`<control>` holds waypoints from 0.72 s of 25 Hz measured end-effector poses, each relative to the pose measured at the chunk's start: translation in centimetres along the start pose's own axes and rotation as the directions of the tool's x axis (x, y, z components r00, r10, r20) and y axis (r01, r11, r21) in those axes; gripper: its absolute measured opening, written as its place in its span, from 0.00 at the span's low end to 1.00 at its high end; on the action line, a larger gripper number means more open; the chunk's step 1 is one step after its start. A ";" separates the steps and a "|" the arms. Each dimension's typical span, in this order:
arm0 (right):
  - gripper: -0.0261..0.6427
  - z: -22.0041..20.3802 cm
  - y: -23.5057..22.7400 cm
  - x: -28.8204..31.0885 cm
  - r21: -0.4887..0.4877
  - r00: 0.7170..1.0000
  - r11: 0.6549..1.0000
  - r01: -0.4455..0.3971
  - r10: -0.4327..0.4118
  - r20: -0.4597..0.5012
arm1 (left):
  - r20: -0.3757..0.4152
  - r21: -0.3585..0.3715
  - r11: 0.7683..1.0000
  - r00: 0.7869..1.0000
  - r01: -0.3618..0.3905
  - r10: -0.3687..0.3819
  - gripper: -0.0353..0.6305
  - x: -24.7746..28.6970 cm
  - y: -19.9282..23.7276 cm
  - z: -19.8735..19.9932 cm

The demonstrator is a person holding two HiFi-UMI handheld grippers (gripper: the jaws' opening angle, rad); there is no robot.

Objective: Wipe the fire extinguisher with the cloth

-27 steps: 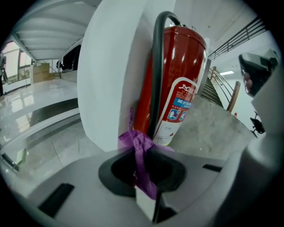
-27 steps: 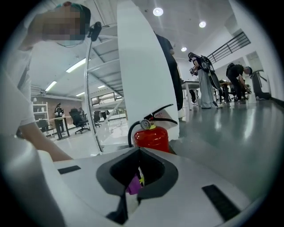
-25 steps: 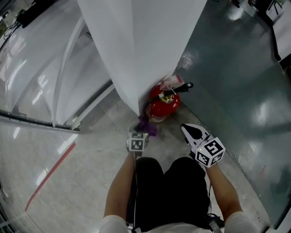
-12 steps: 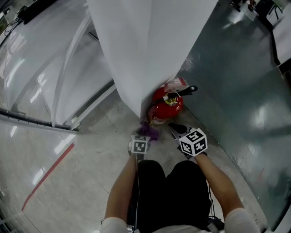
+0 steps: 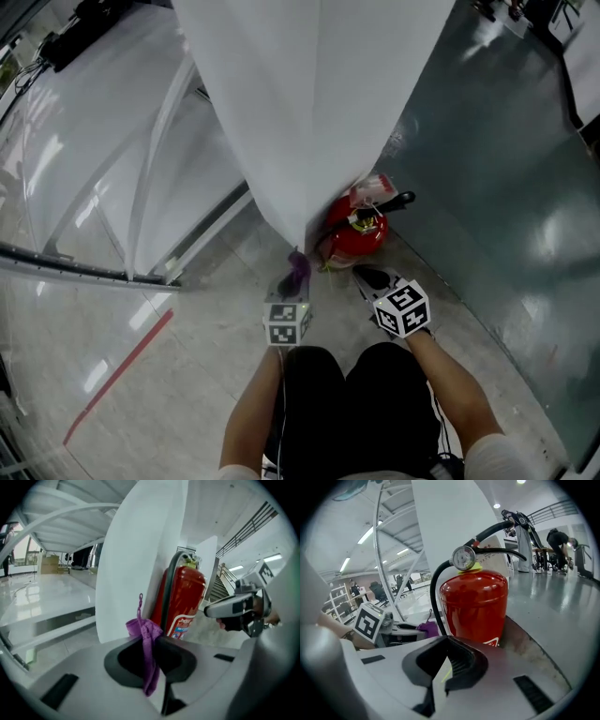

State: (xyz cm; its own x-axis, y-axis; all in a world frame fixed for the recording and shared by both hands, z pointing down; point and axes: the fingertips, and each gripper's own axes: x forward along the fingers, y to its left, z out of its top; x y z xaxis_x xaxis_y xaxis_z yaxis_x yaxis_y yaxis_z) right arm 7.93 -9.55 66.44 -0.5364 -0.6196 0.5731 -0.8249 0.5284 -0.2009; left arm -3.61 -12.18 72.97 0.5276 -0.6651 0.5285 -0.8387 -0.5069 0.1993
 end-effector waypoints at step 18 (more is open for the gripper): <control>0.06 13.4 5.4 -10.3 0.096 0.990 0.989 0.116 -0.123 0.067 | 0.223 0.021 0.991 0.967 -0.133 0.125 0.13 -18.3 -6.6 21.5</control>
State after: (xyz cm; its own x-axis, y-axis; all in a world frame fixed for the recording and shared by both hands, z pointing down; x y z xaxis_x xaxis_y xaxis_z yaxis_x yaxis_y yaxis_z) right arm 6.62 -8.11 48.77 -0.4416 -0.7175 0.5387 -0.8950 0.3944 -0.2084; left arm -4.80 -8.49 44.21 0.4353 -0.8287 0.3520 -0.8984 -0.4251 0.1101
